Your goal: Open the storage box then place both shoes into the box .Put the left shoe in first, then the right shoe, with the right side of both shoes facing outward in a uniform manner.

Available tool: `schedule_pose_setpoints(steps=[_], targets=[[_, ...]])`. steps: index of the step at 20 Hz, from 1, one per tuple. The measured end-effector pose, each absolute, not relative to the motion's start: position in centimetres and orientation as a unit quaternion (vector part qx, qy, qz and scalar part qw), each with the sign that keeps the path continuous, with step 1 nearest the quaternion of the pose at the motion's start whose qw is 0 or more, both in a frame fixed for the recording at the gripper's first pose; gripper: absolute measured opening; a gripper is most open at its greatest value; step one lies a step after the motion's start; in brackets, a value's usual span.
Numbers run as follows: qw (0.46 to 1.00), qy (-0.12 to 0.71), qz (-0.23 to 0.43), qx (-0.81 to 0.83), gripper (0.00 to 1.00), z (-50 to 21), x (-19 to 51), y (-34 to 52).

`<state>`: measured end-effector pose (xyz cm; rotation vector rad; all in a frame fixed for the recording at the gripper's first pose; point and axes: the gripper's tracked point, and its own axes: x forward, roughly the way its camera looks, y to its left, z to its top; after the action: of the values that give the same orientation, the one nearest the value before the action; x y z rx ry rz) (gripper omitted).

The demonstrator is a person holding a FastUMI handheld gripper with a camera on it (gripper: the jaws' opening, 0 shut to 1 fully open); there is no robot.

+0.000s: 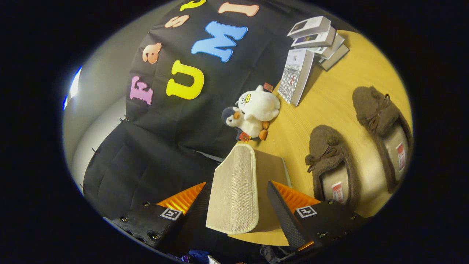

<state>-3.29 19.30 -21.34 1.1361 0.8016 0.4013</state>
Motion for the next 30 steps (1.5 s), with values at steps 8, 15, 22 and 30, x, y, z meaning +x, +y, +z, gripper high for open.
schedule_pose_setpoints(steps=[8,15,22,30], targets=[[0.667,0.421,0.203,0.580,0.97,-24.6,-4.6,23.3],[0.623,0.437,0.230,0.606,0.83,-24.4,-4.7,24.7],[0.611,0.457,0.239,0.601,0.45,-24.5,-4.8,24.7],[0.647,0.437,0.252,0.572,0.00,-21.7,-4.1,24.2]])
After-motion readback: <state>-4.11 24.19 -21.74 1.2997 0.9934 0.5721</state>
